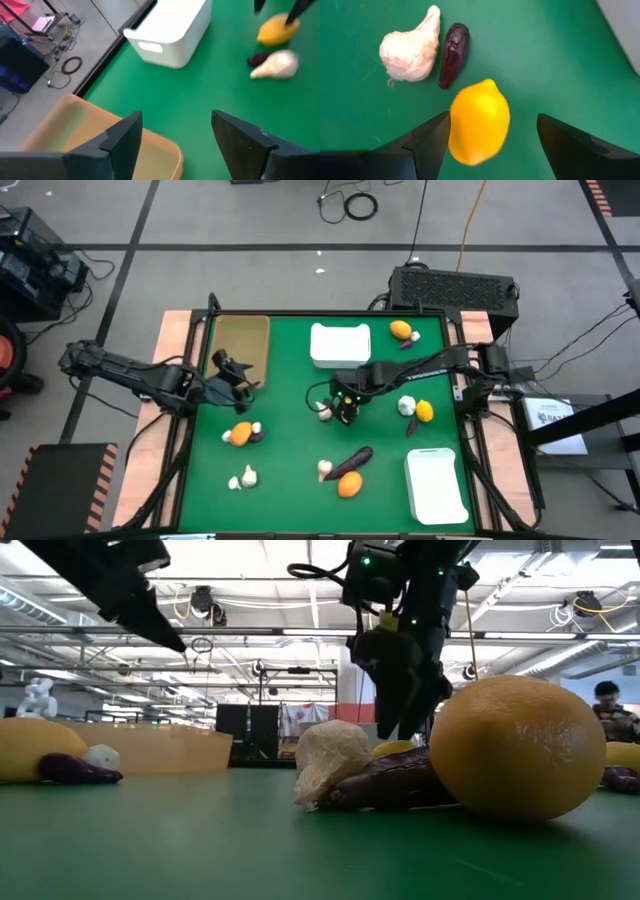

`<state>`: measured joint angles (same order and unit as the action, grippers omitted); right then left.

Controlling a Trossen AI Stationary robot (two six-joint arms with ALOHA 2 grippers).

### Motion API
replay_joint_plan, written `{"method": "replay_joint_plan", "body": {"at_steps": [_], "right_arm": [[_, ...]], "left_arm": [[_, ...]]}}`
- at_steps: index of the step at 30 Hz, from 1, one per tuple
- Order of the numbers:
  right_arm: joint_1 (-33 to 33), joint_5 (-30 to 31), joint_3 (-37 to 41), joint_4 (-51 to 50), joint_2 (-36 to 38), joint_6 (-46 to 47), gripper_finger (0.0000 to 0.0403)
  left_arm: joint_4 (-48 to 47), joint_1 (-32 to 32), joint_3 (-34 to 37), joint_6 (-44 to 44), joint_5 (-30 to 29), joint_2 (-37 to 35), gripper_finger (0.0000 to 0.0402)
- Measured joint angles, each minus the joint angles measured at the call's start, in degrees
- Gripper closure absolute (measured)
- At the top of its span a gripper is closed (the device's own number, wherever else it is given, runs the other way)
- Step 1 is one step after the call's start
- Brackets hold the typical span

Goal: Sort produce into baskets
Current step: Put the lemon into the top white bin

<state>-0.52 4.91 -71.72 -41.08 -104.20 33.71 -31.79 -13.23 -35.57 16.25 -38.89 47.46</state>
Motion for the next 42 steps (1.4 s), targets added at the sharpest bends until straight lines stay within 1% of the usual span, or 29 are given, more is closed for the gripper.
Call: {"method": "replay_joint_plan", "body": {"at_steps": [5, 13, 16, 19, 24, 26, 29, 32, 36, 38, 42], "right_arm": [[0.64, -0.13, 0.00, 0.21, -2.33, 0.13, 0.0115], [0.64, -0.39, 0.02, 0.30, -6.42, 0.20, 0.0115], [0.64, -0.40, 0.02, 0.61, -6.69, 0.18, 0.0123], [0.64, -0.42, 0.02, 0.62, -6.67, 0.10, 0.0142], [0.48, -0.47, -0.02, 0.57, -5.18, -0.29, 0.0188], [0.29, -0.50, 0.00, 0.39, -4.25, -1.36, 0.0200], [-0.38, -0.54, 0.00, 0.42, -1.71, -2.70, 0.0203], [-1.77, 0.21, 0.00, 0.99, 1.51, -5.05, 0.0194], [-4.91, 5.19, -0.02, 5.62, 5.67, -8.74, 0.0188], [-6.92, 7.28, -0.03, 10.10, 6.84, -10.27, 0.0188], [-11.29, 8.55, -0.09, 19.68, 7.23, -13.02, 0.0189]], "left_arm": [[1.51, -0.02, 0.02, -0.40, 0.50, -0.71, 0.0155], [1.33, -0.02, 0.02, -0.52, 0.97, -0.68, 0.0155], [1.29, -0.02, 0.02, -0.59, 1.11, -0.66, 0.0155], [1.31, -0.02, 0.02, -2.09, 1.11, -0.66, 0.0155], [2.01, 0.62, 0.02, -4.95, 0.97, -0.68, 0.0155], [3.16, 1.18, 0.02, -6.30, 0.90, -0.68, 0.0155], [4.30, 2.25, 0.02, -7.79, 0.88, -0.68, 0.0155], [4.44, 3.76, 0.00, -8.30, 0.90, -0.68, 0.0155], [6.60, 6.70, 0.02, -11.10, 0.90, -0.68, 0.0155], [8.62, 8.19, 0.02, -12.73, 0.93, -0.68, 0.0155], [11.98, 10.79, 0.02, -16.23, 1.38, -0.68, 0.0155]]}}
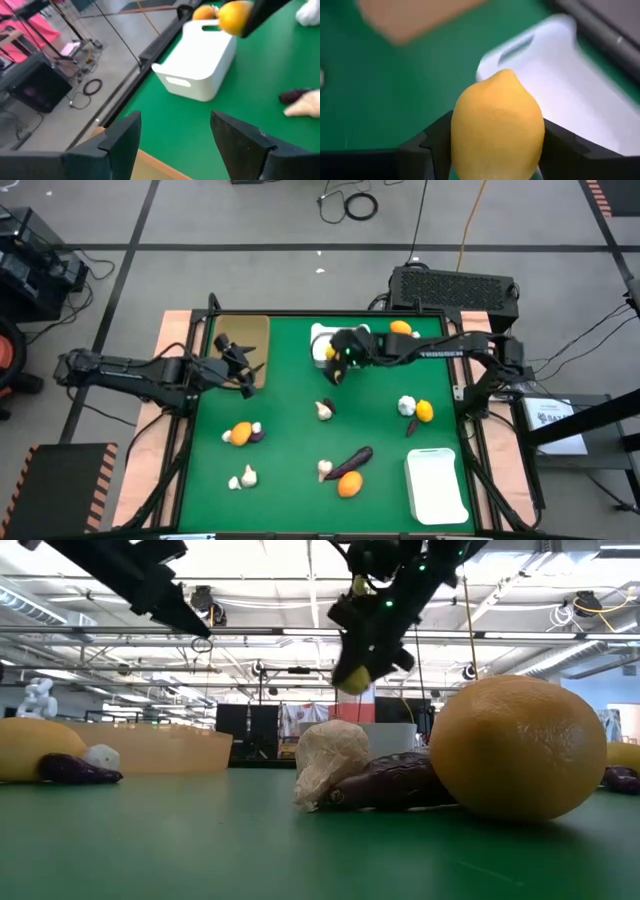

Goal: Sort produce into baskets
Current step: Put the lemon into the top white bin

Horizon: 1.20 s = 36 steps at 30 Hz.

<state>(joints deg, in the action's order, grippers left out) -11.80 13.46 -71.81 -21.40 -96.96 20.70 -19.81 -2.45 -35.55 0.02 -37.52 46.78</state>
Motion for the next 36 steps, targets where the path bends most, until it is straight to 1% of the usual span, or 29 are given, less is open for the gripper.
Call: {"method": "replay_joint_plan", "body": {"at_steps": [2, 4, 8, 12, 16, 20, 22, 29, 33, 36], "right_arm": [[-2.13, 0.09, -0.02, 3.78, -0.73, -1.91, 0.0189], [-4.18, 0.06, -0.02, 5.23, -1.71, -3.54, 0.0189], [-7.55, 0.08, 0.00, 5.45, -2.67, -5.35, 0.0187], [-9.55, 0.05, 0.00, 5.26, -2.74, -5.56, 0.0175], [-10.69, 0.00, 0.00, 5.26, -2.74, -5.56, 0.0161], [-11.03, -0.02, 0.00, 4.65, -2.74, -5.56, 0.0150], [-11.03, -0.08, 0.00, 3.80, -2.74, -5.58, 0.0146], [-11.02, -0.07, 0.00, 1.34, -2.78, -5.87, 0.0134], [-11.47, -0.11, 0.04, -0.57, -0.88, -6.44, 0.0133], [-12.59, -0.09, 0.04, -3.20, 1.72, -6.44, 0.0133]], "left_arm": [[1.07, 1.10, -0.01, -1.27, 0.15, 0.02, 0.0155], [1.67, 2.20, -0.02, -2.16, 0.19, 0.01, 0.0155], [1.57, 4.69, -0.02, -3.69, 0.20, 0.02, 0.0155], [1.55, 7.31, -0.02, -5.14, 1.55, 0.02, 0.0155], [5.42, 10.07, 2.30, -7.74, 5.21, 0.01, 0.0155], [8.73, 12.71, 3.85, -9.23, 12.63, 0.04, 0.0155], [9.42, 13.15, 3.85, -9.04, 14.88, 0.01, 0.0155], [9.48, 13.32, 3.85, -8.28, 15.23, 0.02, 0.0155], [9.48, 13.32, 3.85, -8.00, 15.27, 0.02, 0.0155], [9.44, 13.32, 3.85, -7.90, 16.48, 0.00, 0.0155]]}}
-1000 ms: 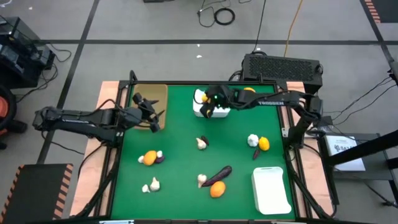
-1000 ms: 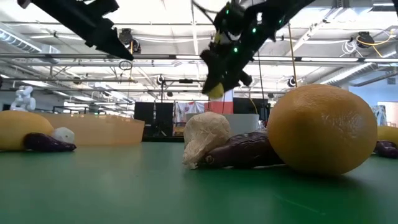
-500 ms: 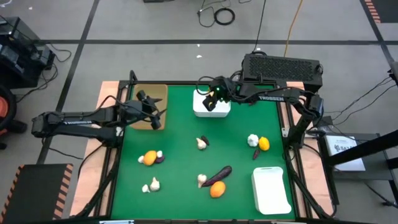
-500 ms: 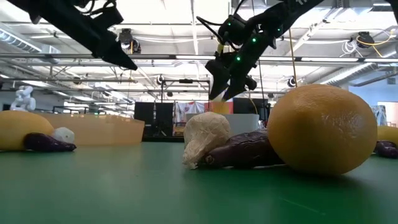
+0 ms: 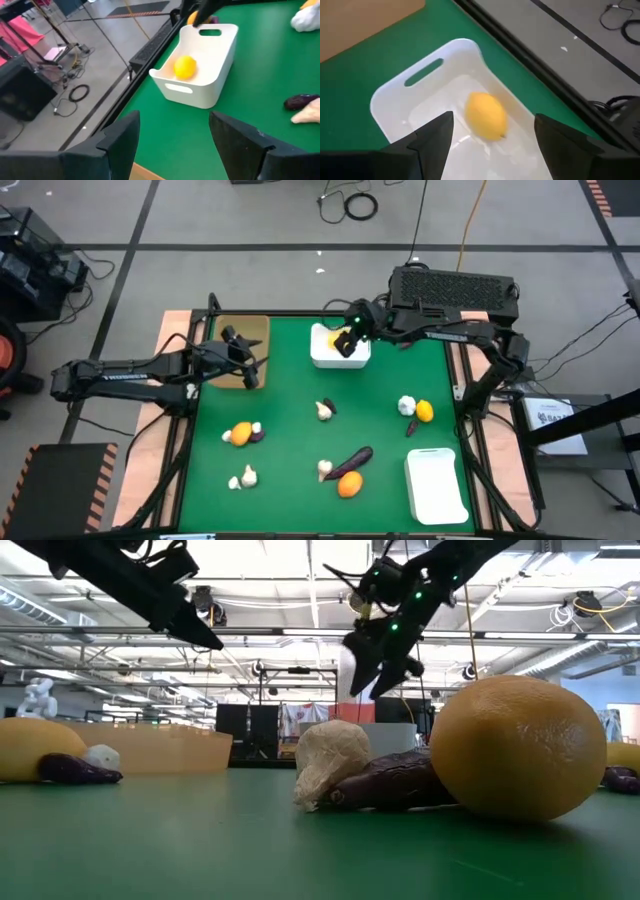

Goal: Sort produce into baskets
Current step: Put the lemon into the top white bin

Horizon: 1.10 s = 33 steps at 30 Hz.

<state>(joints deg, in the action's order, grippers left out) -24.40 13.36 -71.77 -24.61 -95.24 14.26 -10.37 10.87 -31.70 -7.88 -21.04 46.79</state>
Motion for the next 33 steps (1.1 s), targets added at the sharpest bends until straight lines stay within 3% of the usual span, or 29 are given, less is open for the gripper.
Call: {"method": "replay_joint_plan", "body": {"at_steps": [7, 14, 24, 33], "right_arm": [[-6.29, 0.07, -0.04, -9.61, 6.32, -0.22, 0.0134], [-15.29, 0.15, -0.04, -20.86, 6.11, -5.12, 0.0134], [-21.75, -0.42, -0.02, -22.06, 5.55, -10.05, 0.0134], [-24.10, -5.93, -0.04, -24.22, 0.70, -18.71, 0.0134]], "left_arm": [[-0.49, 0.00, 0.00, 0.07, 0.27, 0.02, 0.0155], [-0.61, 0.00, 0.00, 0.10, 0.28, 0.02, 0.0155], [-0.61, 0.00, 0.00, 0.19, 0.27, 0.02, 0.0155], [-0.61, -0.01, 0.00, 0.24, 0.27, 0.02, 0.0155]]}}
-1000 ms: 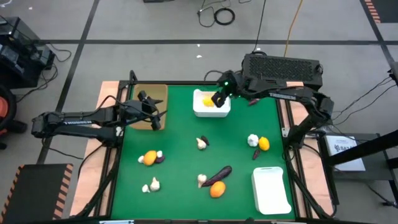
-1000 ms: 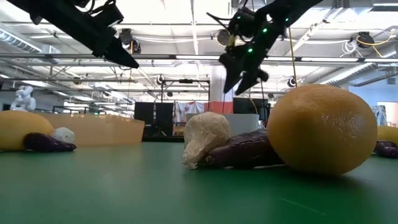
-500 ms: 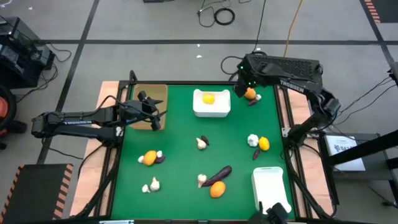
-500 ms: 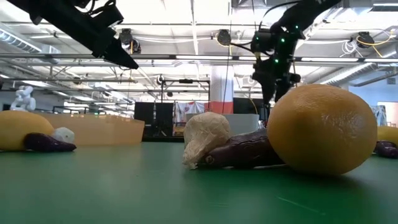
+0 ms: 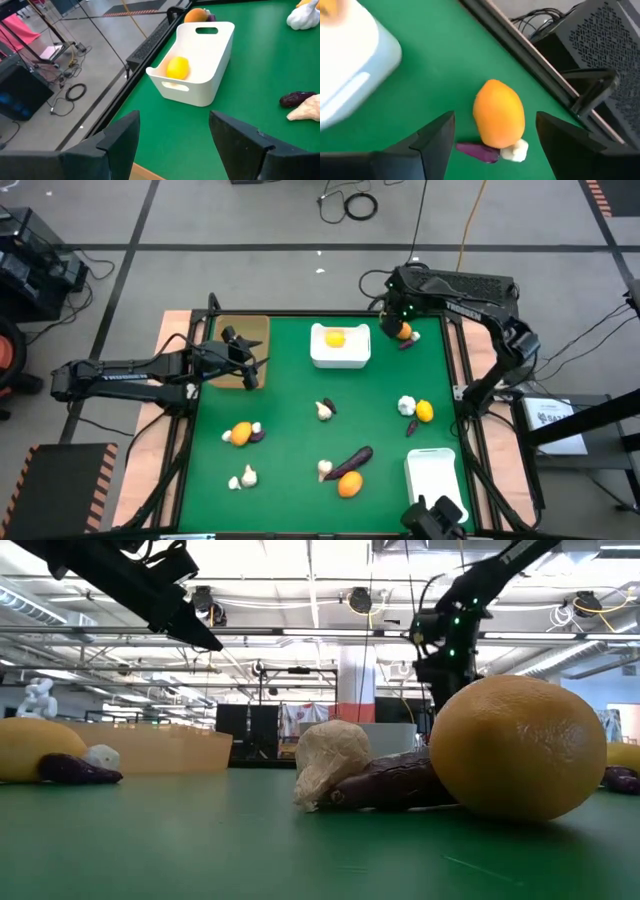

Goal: Sort produce into baskets
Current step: Put the lemon into the top white bin

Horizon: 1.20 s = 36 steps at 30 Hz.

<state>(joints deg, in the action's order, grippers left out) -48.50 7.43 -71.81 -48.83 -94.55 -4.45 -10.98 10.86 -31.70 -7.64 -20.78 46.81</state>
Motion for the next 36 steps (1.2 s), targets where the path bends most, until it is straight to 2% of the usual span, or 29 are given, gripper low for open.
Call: {"method": "replay_joint_plan", "body": {"at_steps": [11, 20, 23, 28, 36], "right_arm": [[-1.43, 0.02, 0.00, -1.89, -7.11, -7.26, 0.0134], [-1.54, 0.63, -0.01, -1.89, -10.67, -8.28, 0.0134], [-1.52, 2.84, -0.02, -1.87, -10.95, -8.45, 0.0134], [-1.54, 3.06, -0.02, -2.85, -10.95, -8.00, 0.0134], [-1.54, 3.43, -0.08, -3.73, -10.95, -7.84, 0.0170]], "left_arm": [[0.10, 0.01, 0.00, -0.13, 0.00, 0.00, 0.0155], [1.07, 0.00, 0.00, -0.22, 0.00, 0.00, 0.0155], [1.42, -0.01, 0.00, -0.22, 0.00, 0.00, 0.0155], [1.57, 0.01, 0.00, -0.45, 0.00, 0.00, 0.0155], [1.59, 0.00, 0.00, -0.63, 0.00, 0.00, 0.0155]]}}
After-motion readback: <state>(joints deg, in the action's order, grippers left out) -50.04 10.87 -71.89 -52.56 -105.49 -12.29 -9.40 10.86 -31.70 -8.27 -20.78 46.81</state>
